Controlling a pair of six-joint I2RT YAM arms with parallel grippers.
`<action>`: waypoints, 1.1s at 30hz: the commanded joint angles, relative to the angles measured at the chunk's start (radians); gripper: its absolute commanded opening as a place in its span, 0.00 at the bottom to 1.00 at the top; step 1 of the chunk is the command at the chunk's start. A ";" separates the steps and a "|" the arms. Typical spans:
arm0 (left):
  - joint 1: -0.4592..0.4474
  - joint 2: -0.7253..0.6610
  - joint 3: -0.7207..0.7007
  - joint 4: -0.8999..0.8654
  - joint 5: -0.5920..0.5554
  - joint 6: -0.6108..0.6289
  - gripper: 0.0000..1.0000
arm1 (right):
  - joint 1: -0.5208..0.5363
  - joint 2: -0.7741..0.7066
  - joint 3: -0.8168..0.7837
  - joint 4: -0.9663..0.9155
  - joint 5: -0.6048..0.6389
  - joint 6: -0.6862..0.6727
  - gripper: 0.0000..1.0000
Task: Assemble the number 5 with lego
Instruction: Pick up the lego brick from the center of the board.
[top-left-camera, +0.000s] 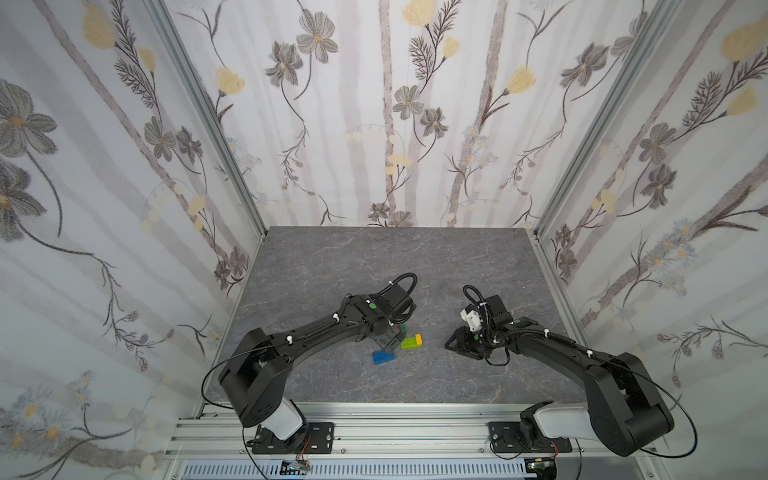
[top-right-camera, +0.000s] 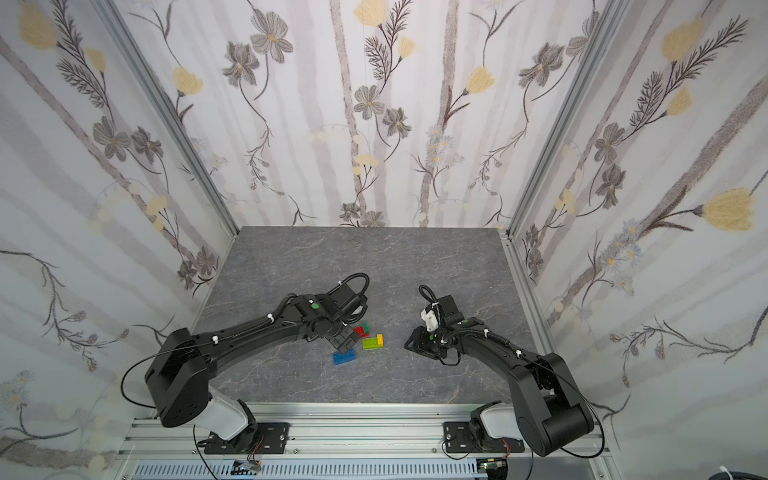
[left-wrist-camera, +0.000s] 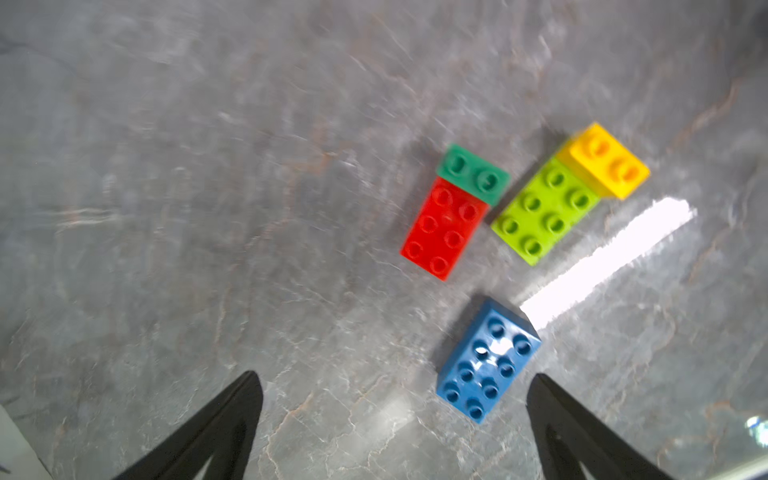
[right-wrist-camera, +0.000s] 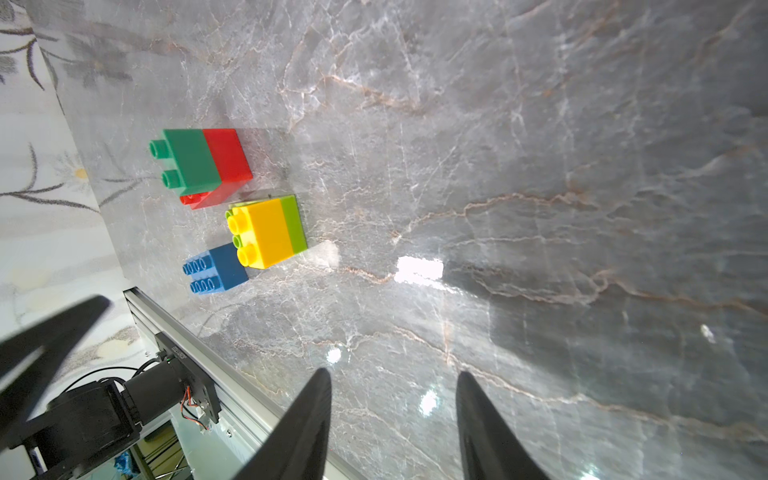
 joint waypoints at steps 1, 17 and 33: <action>0.019 -0.066 -0.031 0.108 0.012 -0.115 1.00 | 0.001 0.001 0.012 0.011 0.009 -0.004 0.49; 0.079 -0.070 -0.220 0.170 0.349 -0.059 0.31 | 0.001 -0.025 -0.011 0.011 0.019 -0.001 0.49; 0.061 0.125 -0.115 0.028 0.359 0.055 0.60 | 0.001 -0.041 -0.031 0.011 0.021 -0.004 0.49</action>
